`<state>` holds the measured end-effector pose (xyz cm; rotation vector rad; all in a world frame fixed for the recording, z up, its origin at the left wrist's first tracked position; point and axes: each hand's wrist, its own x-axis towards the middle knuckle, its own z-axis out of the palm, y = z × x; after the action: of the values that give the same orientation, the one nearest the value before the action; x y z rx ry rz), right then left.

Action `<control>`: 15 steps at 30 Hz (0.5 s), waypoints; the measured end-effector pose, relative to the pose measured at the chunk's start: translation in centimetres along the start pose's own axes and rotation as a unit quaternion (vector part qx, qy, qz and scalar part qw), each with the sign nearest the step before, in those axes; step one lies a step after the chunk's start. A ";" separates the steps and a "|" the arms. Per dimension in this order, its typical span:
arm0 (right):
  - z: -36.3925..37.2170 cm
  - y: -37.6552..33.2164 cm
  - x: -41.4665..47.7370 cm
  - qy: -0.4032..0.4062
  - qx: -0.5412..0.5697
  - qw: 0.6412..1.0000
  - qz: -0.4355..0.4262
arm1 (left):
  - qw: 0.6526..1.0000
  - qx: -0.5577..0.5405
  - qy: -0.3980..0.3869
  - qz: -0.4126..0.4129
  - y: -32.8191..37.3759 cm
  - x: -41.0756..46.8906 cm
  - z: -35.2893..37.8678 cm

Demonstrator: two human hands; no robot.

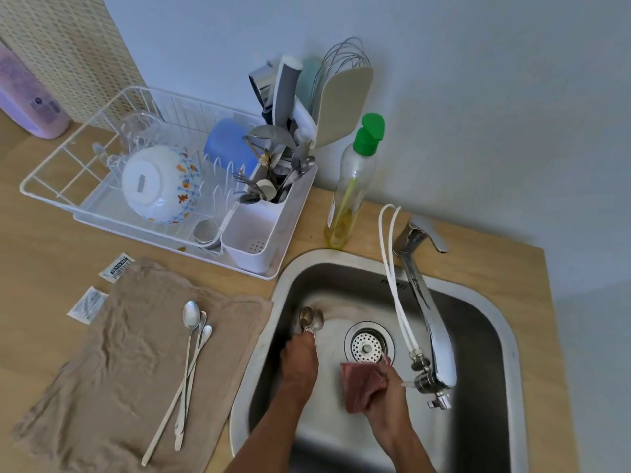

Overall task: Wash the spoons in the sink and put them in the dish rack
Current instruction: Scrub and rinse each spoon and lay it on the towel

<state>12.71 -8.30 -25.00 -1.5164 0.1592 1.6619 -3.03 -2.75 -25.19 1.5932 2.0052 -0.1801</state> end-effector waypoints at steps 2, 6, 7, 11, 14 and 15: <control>-0.2 0.2 0.3 0.002 -0.015 1.000 0.009 | 1.000 -0.016 -0.003 -0.016 0.0 0.0 0.0; -0.1 0.1 0.1 -0.002 -0.038 0.999 0.012 | 1.000 -0.015 0.004 -0.002 -0.1 -0.2 0.2; 0.1 0.0 -0.2 -0.001 -0.037 0.999 0.009 | 1.000 -0.002 0.009 0.013 -0.1 -0.5 0.3; 0.9 0.3 -0.9 -0.002 -0.054 0.999 -0.002 | 0.997 0.019 0.043 0.064 -0.6 -1.0 0.1; 1.7 0.1 -1.6 -0.006 -0.054 0.998 -0.019 | 0.993 -0.075 0.055 0.075 -1.3 -1.8 -0.5; 2.1 0.1 -1.8 -0.012 -0.048 0.998 -0.023 | 0.989 -0.117 0.058 0.072 -1.6 -2.3 -0.8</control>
<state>10.92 -8.01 -22.91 -1.5598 0.0305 1.6703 -4.48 -4.80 -23.70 1.6188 1.9069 0.2016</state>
